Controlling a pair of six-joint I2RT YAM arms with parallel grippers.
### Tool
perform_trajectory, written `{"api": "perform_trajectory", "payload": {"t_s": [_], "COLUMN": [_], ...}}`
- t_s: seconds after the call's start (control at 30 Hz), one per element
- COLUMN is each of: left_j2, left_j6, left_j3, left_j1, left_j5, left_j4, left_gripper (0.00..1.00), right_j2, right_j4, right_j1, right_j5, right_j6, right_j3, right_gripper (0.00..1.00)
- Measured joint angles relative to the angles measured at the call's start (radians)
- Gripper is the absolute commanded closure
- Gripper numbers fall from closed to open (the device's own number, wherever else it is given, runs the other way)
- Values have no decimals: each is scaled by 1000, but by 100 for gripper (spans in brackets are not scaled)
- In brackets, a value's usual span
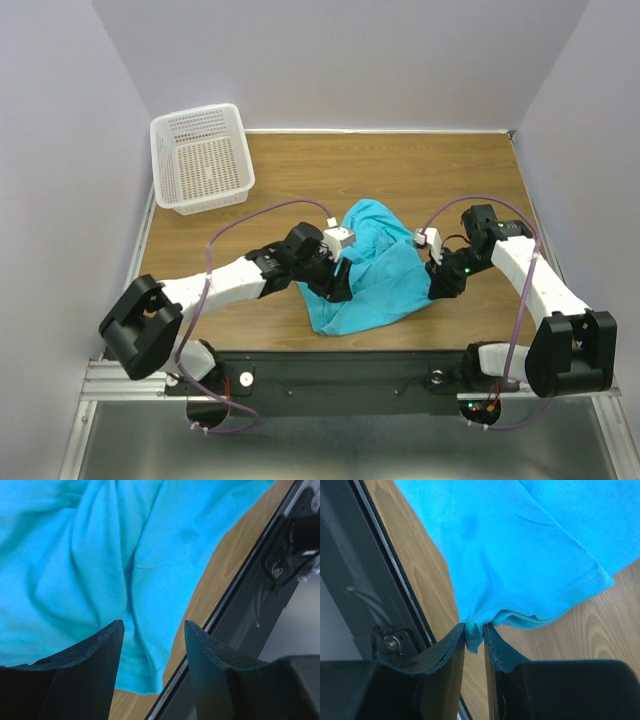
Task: Fold and stack the t-shirts
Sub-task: Flatten the tshirt out
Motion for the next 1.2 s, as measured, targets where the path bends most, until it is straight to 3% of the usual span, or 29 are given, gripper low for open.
{"api": "perform_trajectory", "payload": {"t_s": [0.27, 0.63, 0.97, 1.17, 1.2], "left_j2": [149, 332, 405, 436, 439], "left_j6": [30, 30, 43, 53, 55], "left_j3": [82, 222, 296, 306, 306], "left_j1": [-113, -166, -229, -239, -240], "left_j5": [-86, -248, -360, -401, -404], "left_j4": [19, 6, -72, -111, -116], "left_gripper": [42, 43, 46, 56, 64], "right_j2": [-5, -5, -6, -12, -12], "right_j4": [26, 50, 69, 71, 71], "right_j1": [0, 0, 0, 0, 0], "right_j5": [-5, -11, -11, -11, -11], "right_j6": [36, 63, 70, 71, 73], "right_j3": [-10, -37, -55, -55, -55], "right_gripper": [69, 68, 68, 68, 68]}}
